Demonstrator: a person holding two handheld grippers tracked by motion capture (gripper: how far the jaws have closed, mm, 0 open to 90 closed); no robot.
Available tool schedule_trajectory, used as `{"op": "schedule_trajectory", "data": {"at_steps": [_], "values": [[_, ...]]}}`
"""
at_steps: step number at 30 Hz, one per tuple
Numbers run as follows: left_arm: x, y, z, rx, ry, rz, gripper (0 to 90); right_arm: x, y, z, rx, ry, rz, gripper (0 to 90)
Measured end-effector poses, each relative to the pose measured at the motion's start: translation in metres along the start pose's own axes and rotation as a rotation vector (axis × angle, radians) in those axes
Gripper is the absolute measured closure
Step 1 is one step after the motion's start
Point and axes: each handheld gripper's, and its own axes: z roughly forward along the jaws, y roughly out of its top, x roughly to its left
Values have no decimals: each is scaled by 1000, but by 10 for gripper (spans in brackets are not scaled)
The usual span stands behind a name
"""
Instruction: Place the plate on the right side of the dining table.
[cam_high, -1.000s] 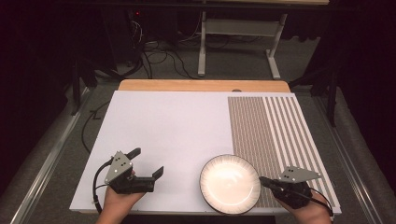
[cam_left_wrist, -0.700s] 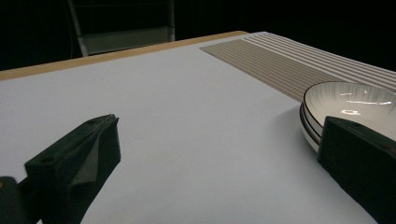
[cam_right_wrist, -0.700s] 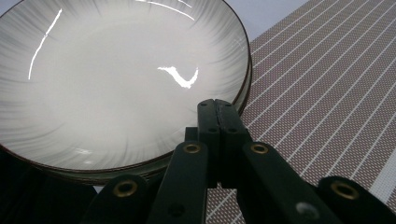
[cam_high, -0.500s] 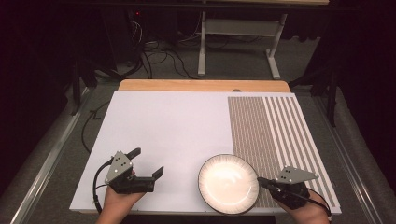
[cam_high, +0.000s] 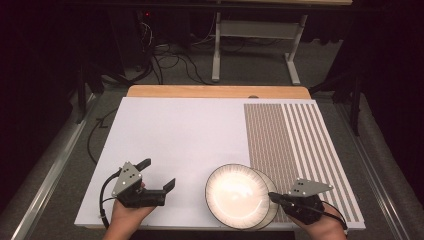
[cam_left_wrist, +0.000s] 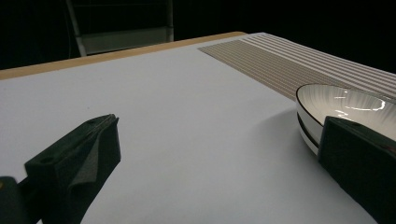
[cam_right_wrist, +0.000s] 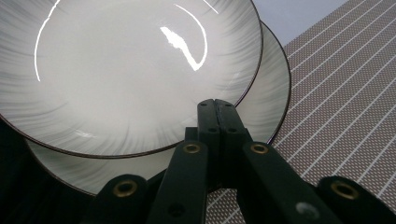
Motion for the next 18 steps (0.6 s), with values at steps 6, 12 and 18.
{"op": "schedule_trajectory", "data": {"at_steps": [6,12,18], "values": [[-1,0,0,-1,-4,-3,2,0,-1,-1,0,11,-3,900],[-2,1,1,-1,-6,-4,2,0,-1,-1,2,14,-2,900],[-3,1,1,-1,-11,-4,2,-1,-1,-1,-2,21,7,900]]}}
